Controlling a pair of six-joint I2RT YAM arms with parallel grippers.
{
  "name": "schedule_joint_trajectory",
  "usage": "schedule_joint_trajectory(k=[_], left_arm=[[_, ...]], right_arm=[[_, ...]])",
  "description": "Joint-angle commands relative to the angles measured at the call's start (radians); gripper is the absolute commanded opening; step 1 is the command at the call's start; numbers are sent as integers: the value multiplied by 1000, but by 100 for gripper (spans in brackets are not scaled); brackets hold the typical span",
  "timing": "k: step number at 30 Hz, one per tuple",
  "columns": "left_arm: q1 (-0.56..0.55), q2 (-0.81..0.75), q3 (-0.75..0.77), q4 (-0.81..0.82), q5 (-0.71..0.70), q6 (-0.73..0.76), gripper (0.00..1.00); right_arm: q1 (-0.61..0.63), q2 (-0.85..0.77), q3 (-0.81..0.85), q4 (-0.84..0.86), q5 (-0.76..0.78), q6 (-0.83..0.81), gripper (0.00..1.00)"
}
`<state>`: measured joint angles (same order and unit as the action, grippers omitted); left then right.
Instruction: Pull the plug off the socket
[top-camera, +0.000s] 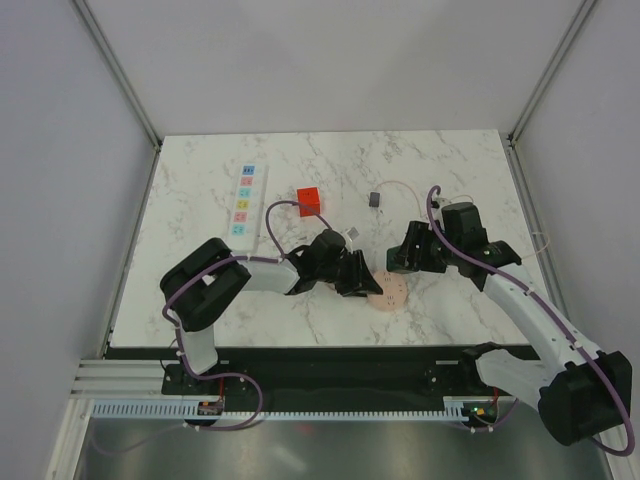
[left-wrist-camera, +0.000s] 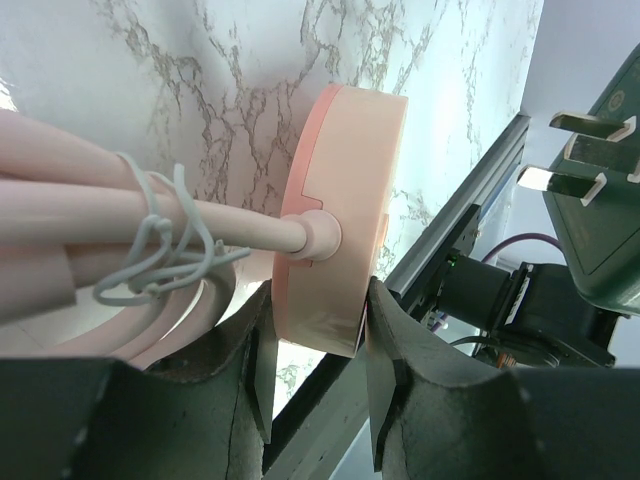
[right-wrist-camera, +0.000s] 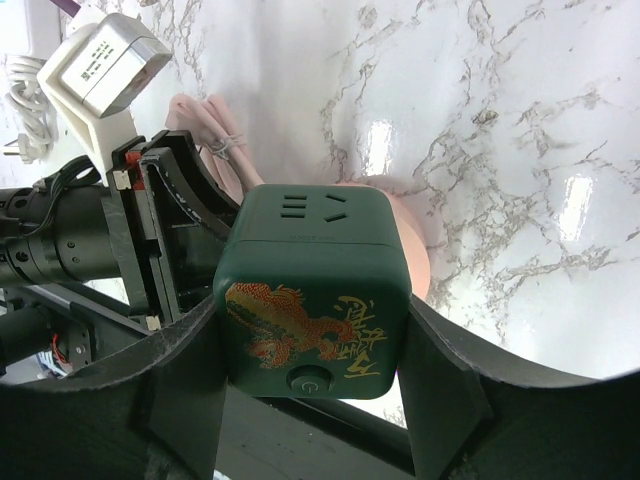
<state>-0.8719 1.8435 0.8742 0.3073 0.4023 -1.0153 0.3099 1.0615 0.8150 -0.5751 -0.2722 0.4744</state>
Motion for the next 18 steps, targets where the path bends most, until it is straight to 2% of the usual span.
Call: schedule_joint_trajectory(k=[1,10,18], left_arm=[[4,25,-24,-192,-120,52,2],[4,20,-37,-122,-60,87,2],[4,-1,-49,-99,-42,81,2]], right_arm=[[-2,-15,27,41,-13,7,0],[0,40,81,95,80,-5,0],[-2,300,259,224,171,-28,0]])
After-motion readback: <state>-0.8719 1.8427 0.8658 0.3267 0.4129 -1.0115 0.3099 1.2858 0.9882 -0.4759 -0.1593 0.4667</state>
